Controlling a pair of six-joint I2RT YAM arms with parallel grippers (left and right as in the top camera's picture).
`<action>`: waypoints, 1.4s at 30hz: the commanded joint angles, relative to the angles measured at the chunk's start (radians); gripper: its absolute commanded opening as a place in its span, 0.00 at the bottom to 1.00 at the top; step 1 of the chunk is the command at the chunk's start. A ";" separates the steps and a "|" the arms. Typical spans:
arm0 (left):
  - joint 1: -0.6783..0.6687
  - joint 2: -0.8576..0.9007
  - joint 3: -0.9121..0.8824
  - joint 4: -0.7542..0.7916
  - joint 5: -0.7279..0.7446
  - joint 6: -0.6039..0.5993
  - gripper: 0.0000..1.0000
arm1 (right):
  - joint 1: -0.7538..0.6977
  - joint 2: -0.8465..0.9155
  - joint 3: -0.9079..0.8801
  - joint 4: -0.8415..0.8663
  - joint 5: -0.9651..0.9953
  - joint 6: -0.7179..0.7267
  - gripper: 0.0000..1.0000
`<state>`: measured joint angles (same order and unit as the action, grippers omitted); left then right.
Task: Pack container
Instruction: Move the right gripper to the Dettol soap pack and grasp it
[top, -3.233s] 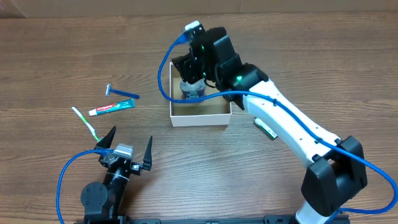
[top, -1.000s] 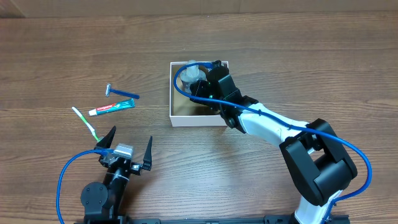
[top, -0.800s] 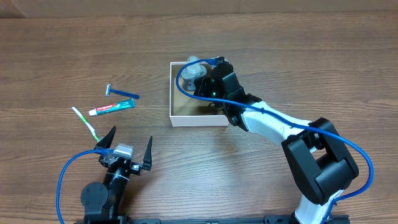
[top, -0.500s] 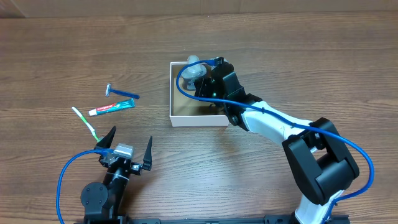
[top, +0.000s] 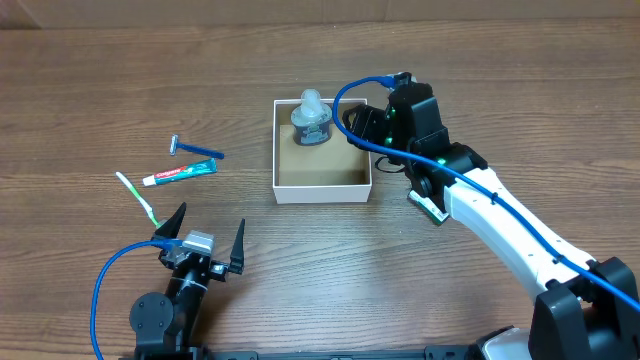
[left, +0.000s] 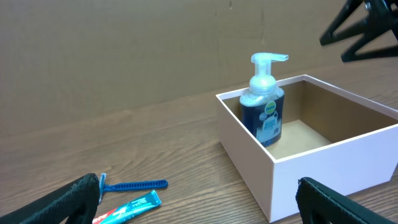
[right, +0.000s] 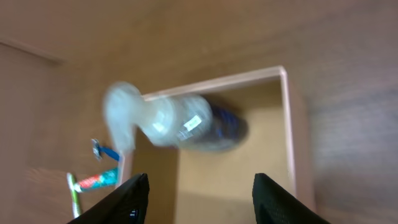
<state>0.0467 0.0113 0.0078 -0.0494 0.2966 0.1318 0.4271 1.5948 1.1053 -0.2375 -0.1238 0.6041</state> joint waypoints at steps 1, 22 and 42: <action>0.005 -0.006 -0.003 0.001 0.008 0.011 1.00 | -0.058 -0.089 0.003 -0.138 0.049 -0.010 0.61; 0.005 -0.006 -0.003 0.001 0.008 0.011 1.00 | -0.355 0.117 0.008 -0.615 0.124 0.362 0.76; 0.005 -0.006 -0.003 0.001 0.008 0.011 1.00 | -0.287 0.124 -0.156 -0.424 0.043 0.219 1.00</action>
<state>0.0479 0.0113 0.0078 -0.0494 0.2966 0.1318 0.1390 1.7195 0.9600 -0.6846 -0.0570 0.8703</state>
